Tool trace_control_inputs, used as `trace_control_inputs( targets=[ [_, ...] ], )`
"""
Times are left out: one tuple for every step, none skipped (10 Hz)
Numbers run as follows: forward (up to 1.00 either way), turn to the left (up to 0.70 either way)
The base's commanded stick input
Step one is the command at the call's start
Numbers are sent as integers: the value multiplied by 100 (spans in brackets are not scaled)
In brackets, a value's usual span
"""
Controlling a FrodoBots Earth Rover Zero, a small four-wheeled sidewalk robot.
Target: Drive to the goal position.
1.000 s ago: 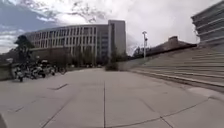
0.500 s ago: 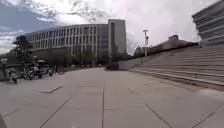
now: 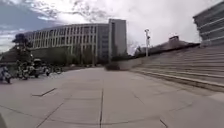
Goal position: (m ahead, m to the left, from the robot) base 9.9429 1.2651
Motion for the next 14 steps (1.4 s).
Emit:
trace_control_inputs(
  targets=[
    [70,3],
    [70,0],
    [70,0],
    [70,0],
    [70,0],
    [70,0],
    [70,0],
    [70,0],
    [70,0],
    [70,0],
    [70,0],
    [70,0],
    [70,0],
    [70,0]
  ],
)
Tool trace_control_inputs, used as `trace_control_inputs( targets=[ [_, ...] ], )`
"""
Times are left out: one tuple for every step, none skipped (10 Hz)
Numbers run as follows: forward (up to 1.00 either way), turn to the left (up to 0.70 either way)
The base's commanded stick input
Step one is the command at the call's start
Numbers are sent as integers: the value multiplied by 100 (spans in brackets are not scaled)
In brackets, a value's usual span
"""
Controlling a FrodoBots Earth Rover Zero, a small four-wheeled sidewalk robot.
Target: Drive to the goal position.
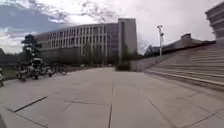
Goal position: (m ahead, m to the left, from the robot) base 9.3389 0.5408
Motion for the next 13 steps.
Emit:
trace_control_inputs(
  targets=[
    [70,0],
    [70,0],
    [70,0],
    [70,0],
    [70,0],
    [70,0],
    [70,0],
    [70,0],
    [70,0],
    [70,0],
    [70,0],
    [70,0],
    [70,0]
  ],
)
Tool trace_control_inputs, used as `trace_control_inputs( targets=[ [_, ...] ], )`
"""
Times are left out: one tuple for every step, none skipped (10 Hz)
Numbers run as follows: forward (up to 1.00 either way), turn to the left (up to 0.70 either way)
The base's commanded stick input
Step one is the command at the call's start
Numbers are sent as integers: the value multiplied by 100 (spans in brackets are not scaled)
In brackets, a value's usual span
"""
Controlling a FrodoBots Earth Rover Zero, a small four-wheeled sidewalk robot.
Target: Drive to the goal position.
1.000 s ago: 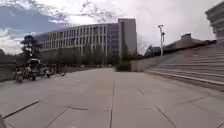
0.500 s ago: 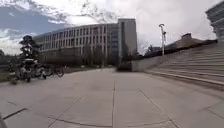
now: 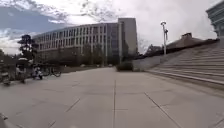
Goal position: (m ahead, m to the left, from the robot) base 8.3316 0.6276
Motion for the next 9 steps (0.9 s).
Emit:
trace_control_inputs(
  targets=[
    [70,0],
    [70,0],
    [70,0],
    [70,0],
    [70,0],
    [70,0],
    [70,0],
    [70,0],
    [70,0]
  ],
)
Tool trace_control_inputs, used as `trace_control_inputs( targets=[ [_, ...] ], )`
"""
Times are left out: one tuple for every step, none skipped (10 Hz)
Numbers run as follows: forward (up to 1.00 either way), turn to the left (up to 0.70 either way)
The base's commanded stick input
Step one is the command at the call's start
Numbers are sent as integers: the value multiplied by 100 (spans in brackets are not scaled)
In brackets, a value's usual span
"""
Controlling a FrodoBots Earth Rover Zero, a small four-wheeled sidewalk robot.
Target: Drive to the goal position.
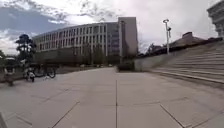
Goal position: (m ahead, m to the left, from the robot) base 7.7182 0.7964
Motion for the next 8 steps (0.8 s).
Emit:
trace_control_inputs(
  targets=[
    [70,0],
    [70,0],
    [70,0],
    [70,0],
    [70,0],
    [70,0],
    [70,0],
    [70,-28]
  ],
)
